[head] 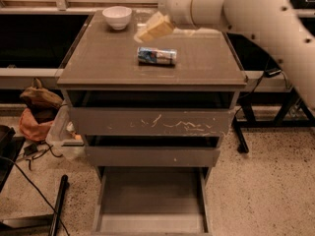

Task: Pick redbull can from bottom drawer and place on counter

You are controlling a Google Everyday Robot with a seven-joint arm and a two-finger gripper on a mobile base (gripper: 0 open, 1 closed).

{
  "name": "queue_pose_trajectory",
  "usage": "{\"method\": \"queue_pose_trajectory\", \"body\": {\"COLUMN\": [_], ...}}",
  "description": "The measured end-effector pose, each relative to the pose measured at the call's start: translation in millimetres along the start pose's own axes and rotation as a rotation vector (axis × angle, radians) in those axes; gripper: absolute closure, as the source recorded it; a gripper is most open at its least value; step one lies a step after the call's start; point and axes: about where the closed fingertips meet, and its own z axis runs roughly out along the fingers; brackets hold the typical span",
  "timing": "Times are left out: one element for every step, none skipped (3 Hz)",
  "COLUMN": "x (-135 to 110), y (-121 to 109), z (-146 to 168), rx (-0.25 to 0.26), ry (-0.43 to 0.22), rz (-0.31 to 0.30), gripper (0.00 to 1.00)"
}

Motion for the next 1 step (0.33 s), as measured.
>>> {"method": "queue_pose_trajectory", "body": {"x": [-133.0], "y": [21.3], "z": [-48.7], "rx": [0.095], "ry": [-0.086], "rz": [-0.064], "gripper": [0.0]}}
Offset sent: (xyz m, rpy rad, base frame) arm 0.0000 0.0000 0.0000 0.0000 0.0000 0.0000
